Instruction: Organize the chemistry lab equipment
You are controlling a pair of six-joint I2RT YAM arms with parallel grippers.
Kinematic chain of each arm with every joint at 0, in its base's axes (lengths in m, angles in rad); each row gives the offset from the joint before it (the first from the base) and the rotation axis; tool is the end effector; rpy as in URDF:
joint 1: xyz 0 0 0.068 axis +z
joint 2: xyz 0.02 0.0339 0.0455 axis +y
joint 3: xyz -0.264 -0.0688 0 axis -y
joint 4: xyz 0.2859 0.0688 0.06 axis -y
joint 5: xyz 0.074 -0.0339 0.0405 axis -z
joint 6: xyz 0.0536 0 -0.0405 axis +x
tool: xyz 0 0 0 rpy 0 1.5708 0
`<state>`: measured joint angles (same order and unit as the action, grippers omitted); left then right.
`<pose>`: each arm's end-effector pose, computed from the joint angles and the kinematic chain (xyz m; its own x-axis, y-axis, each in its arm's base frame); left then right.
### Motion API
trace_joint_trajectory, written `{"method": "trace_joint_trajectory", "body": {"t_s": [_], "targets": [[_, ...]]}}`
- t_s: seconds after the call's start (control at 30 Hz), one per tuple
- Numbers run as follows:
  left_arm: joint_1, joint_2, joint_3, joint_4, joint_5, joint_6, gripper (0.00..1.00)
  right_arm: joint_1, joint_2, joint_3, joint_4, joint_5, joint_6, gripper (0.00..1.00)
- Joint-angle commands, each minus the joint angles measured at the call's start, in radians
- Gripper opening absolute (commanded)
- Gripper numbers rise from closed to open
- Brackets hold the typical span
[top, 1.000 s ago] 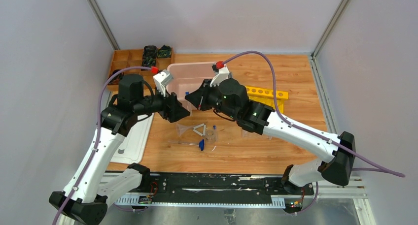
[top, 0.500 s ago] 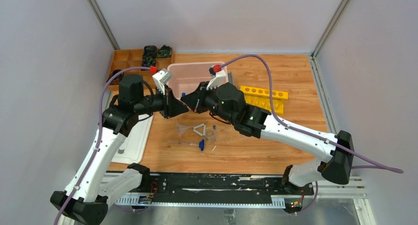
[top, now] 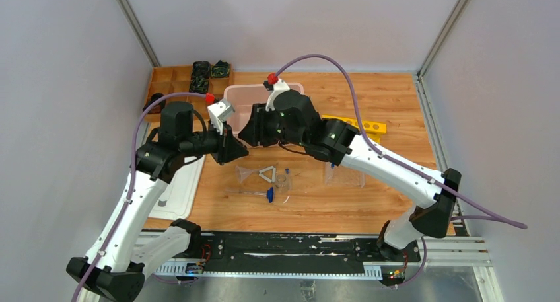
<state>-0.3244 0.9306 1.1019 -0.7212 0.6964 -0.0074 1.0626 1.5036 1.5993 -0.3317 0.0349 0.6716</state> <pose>0.2089 -0.1065 0.3729 -0.5010 0.1625 -0.8501 0.7592 0.5540 -0.3415 0.1988 0.3531 0.4341 -0.6221 0.1611 -0.7662 -0.5998 0.5310 0.5986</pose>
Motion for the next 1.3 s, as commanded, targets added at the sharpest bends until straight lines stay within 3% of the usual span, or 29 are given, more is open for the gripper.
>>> {"method": "trace_joint_trajectory", "body": {"t_s": [0.0,0.23,0.3,0.37,0.4,0.47,0.53,0.57,0.9,1.07,1.27], "targets": [[-0.002,-0.008,0.051,-0.027,0.023,0.053,0.00,-0.016,0.053,0.085,-0.149,-0.105,-0.035,0.39],[-0.002,-0.019,0.053,-0.055,0.020,0.074,0.00,-0.030,0.081,0.118,-0.165,-0.139,-0.038,0.32],[-0.002,-0.021,0.050,-0.061,0.017,0.080,0.00,-0.035,0.085,0.125,-0.168,-0.152,-0.043,0.22],[-0.002,-0.022,0.052,-0.067,0.017,0.084,0.03,-0.046,0.087,0.129,-0.176,-0.162,-0.045,0.04],[-0.002,-0.021,0.053,-0.068,0.015,0.083,0.10,-0.051,0.082,0.126,-0.181,-0.163,-0.047,0.00],[-0.002,-0.020,0.059,-0.072,0.006,0.082,0.45,-0.070,0.061,0.106,-0.184,-0.154,-0.055,0.00],[-0.002,-0.020,0.065,-0.073,-0.019,0.079,0.93,-0.095,0.012,0.062,-0.193,-0.124,-0.070,0.00],[-0.002,-0.022,0.069,-0.073,-0.040,0.075,0.99,-0.111,-0.016,0.042,-0.207,-0.096,-0.084,0.00],[-0.002,0.006,0.142,-0.154,-0.171,0.109,1.00,-0.326,-0.408,-0.437,-0.298,0.345,-0.257,0.00],[-0.001,0.012,0.147,-0.166,-0.187,0.116,1.00,-0.373,-0.527,-0.660,-0.189,0.478,-0.255,0.00],[-0.001,0.011,0.166,-0.193,-0.212,0.146,1.00,-0.398,-0.560,-0.813,-0.054,0.570,-0.228,0.00]]}}
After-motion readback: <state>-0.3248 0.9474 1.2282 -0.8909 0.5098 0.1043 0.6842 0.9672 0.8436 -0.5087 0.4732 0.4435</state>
